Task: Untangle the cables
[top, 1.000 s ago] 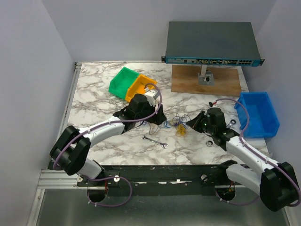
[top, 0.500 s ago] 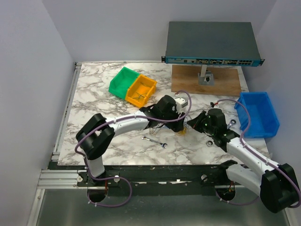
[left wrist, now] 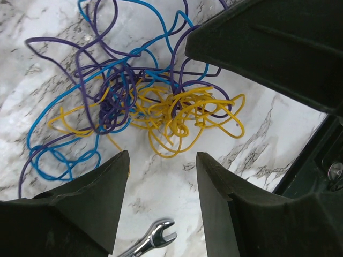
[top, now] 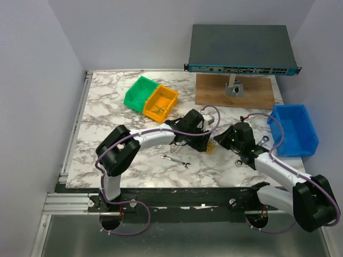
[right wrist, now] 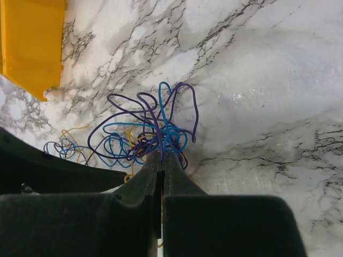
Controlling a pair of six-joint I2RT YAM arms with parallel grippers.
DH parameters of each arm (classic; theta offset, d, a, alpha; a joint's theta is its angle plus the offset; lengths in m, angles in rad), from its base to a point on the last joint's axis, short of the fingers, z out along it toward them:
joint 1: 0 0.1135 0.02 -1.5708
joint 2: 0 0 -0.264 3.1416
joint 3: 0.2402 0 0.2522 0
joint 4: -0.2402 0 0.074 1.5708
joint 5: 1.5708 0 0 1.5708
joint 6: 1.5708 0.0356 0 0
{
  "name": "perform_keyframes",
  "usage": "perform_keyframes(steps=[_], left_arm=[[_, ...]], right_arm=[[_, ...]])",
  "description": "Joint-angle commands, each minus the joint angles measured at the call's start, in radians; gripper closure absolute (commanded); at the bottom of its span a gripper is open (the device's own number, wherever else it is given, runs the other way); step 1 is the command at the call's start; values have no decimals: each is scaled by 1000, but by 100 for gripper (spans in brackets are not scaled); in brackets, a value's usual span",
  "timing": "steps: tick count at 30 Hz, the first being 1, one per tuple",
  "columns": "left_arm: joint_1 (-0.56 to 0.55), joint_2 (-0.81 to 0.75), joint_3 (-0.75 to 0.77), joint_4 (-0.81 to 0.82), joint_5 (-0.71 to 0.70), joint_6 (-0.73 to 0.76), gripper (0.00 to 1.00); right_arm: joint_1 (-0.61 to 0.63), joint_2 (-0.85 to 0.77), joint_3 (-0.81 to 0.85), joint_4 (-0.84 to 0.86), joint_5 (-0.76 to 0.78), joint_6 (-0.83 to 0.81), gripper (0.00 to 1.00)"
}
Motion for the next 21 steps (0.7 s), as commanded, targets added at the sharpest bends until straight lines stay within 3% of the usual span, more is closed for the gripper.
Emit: perform_keyframes(steps=[1, 6, 7, 10, 11, 16, 21], left_arm=[[-6, 66, 61, -21, 79, -26, 45], [-16, 158, 147, -91, 126, -29, 47], [-16, 175, 168, -104, 139, -30, 54], [-15, 187, 192, -129, 127, -31, 95], [-14, 172, 177, -128, 101, -28, 100], [32, 3, 14, -9, -6, -47, 100], [195, -153, -195, 167, 42, -150, 100]], right_arm=[[-7, 1, -9, 45, 41, 4, 99], [-7, 2, -9, 38, 48, -1, 99], [-7, 0, -8, 36, 51, 1, 99], [-8, -11, 0, 15, 78, 8, 99], [-8, -19, 6, 2, 97, 5, 99], [-9, -36, 76, -186, 338, 25, 99], [-12, -36, 141, -356, 561, 107, 99]])
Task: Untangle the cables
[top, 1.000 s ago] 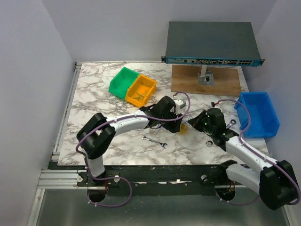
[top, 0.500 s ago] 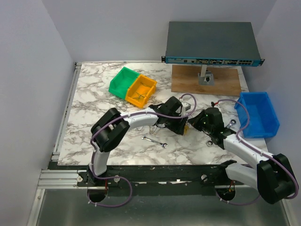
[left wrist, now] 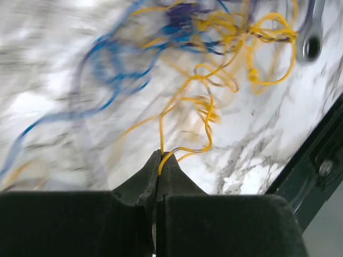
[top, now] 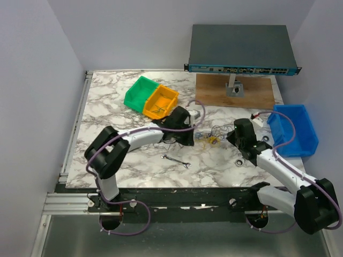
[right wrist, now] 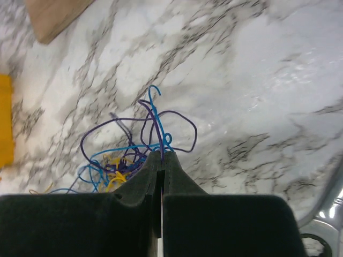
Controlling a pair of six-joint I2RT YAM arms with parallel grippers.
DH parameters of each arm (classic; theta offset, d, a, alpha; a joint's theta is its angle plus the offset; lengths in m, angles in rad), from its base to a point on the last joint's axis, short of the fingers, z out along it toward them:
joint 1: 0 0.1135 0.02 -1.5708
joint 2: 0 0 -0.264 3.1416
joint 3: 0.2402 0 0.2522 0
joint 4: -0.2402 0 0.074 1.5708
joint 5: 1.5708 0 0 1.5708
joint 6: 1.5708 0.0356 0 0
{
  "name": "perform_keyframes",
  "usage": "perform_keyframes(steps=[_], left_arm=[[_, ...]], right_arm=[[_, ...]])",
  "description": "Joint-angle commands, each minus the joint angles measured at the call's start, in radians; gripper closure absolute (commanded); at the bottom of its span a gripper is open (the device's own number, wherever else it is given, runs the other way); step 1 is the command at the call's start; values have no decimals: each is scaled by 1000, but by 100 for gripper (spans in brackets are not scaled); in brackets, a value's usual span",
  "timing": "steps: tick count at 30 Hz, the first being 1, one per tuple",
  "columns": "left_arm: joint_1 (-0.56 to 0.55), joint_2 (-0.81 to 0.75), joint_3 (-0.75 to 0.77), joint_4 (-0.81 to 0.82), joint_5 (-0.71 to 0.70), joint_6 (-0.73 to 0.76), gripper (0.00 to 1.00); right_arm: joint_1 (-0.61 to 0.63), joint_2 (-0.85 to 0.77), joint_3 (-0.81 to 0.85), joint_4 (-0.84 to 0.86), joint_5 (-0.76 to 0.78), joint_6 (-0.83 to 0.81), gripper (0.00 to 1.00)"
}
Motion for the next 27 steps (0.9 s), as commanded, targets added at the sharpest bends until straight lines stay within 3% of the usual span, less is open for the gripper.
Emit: perform_keyframes(steps=[1, 7, 12, 20, 27], left_arm=[[174, -160, -179, 196, 4, -113, 100], [341, -346, -384, 374, -9, -198, 100], [423, -494, -510, 429, -124, -237, 100], [510, -733, -639, 362, -446, -311, 100], [517, -821, -671, 301, -627, -364, 100]], right_arm=[[-13, -21, 60, -192, 291, 96, 99], [-27, -57, 50, -253, 387, 142, 99], [-35, -41, 79, -364, 445, 207, 99], [-47, -165, 50, -458, 526, 314, 99], [-47, -300, 30, -551, 576, 437, 99]])
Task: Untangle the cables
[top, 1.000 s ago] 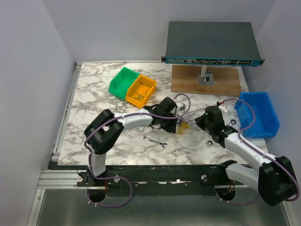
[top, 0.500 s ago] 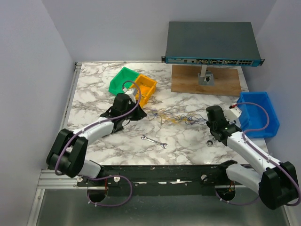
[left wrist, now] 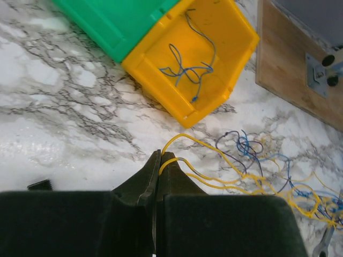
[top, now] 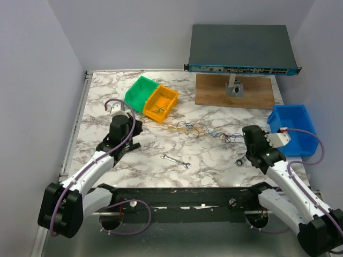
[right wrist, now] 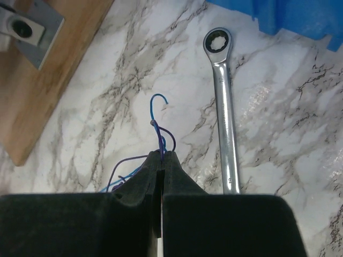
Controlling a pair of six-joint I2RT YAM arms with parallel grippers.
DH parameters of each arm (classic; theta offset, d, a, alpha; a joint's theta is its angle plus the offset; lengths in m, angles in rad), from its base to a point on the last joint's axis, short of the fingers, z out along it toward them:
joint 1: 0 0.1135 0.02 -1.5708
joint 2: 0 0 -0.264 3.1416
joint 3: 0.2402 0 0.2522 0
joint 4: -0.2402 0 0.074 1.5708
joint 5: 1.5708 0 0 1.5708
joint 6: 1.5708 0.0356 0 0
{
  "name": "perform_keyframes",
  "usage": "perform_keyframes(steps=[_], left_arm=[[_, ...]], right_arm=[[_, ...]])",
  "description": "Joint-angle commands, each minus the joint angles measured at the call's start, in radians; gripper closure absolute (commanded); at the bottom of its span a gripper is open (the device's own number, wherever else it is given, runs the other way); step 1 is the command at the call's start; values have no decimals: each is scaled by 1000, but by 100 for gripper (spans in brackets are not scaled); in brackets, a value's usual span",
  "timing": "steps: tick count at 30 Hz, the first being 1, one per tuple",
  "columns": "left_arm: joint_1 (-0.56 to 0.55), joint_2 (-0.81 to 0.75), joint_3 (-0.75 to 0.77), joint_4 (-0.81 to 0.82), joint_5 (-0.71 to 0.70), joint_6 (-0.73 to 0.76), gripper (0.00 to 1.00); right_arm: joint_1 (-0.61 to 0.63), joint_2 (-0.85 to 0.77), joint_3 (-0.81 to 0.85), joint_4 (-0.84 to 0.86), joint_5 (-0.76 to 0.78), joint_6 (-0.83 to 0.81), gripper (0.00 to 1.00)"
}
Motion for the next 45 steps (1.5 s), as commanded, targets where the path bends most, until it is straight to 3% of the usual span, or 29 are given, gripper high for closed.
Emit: perform_keyframes(steps=[1, 5, 9, 11, 13, 14, 16, 20, 26, 33, 41, 45], left_arm=[[16, -55, -19, -69, -228, -59, 100], [34, -115, -51, -120, -331, -133, 100], [35, -129, -89, -19, -262, -94, 100], [34, -88, -87, 71, -133, -19, 100], [34, -36, -69, 163, 51, 51, 100], [31, -7, -60, 205, 158, 81, 100], [23, 55, -16, 216, 267, 103, 100], [8, 102, 23, 186, 295, 114, 100], [8, 61, 0, 180, 241, 107, 100], [8, 19, -21, 183, 211, 108, 100], [8, -9, -29, 167, 176, 103, 100], [8, -43, -47, 152, 113, 93, 100]], right_arm=[[-9, -115, -28, -133, 145, 152, 99], [-9, -256, -41, -245, 234, 262, 99], [-10, -310, -59, -99, 186, 42, 98], [-9, -285, -63, 7, 79, -115, 75], [-9, -258, -58, 137, -134, -355, 24], [-9, -249, -54, 171, -245, -434, 9], [-9, -243, -73, 284, -428, -554, 7], [-9, -187, -78, 402, -728, -674, 8], [17, 87, 14, 425, -946, -768, 8], [285, 350, 141, 379, -700, -808, 3], [371, 555, 194, 342, -526, -766, 0], [374, 626, 201, 330, -502, -734, 13]])
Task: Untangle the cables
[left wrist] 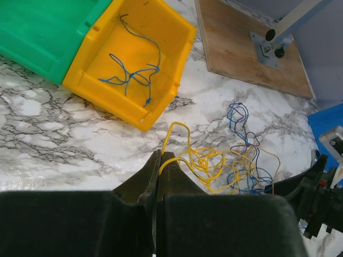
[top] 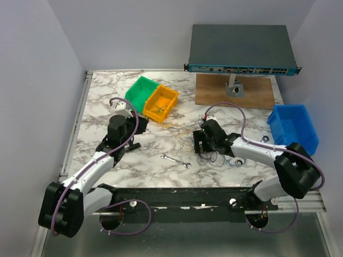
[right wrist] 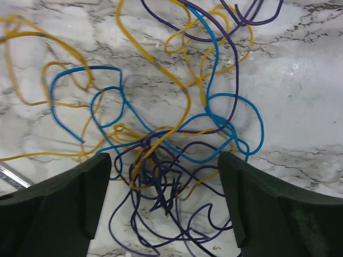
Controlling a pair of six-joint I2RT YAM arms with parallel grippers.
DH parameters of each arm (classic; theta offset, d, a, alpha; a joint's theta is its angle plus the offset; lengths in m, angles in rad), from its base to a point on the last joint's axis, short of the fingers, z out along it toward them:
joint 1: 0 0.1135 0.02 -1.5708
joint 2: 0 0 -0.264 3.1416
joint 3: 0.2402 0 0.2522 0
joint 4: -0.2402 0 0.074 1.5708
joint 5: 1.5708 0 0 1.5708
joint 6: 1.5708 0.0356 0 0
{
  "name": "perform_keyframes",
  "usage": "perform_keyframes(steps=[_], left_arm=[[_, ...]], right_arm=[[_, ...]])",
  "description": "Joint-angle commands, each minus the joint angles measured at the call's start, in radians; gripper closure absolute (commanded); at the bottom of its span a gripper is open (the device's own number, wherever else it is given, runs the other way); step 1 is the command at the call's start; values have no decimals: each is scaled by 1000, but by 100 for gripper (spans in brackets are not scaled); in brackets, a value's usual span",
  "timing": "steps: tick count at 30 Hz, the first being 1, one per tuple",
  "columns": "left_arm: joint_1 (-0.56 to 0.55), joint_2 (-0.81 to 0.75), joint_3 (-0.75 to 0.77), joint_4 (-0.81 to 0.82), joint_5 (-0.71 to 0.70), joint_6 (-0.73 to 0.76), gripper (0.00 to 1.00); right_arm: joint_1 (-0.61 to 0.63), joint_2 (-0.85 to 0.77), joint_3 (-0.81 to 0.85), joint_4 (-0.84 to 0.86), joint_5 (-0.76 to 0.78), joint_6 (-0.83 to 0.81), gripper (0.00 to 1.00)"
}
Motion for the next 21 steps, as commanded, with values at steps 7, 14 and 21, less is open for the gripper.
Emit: perform_keyframes(steps=[7, 14, 21], left_arm=[[-2, -119, -50, -81, -295, -50, 100], [5, -121, -30, -226, -501, -128, 100], [16, -52, 21, -295, -516, -151, 100]], right_arm=[[-18, 77, 36, -125, 372, 237, 81], [-356, -171, -107, -80, 341, 420, 96], [-646, -354, -166, -140, 349, 579, 92]])
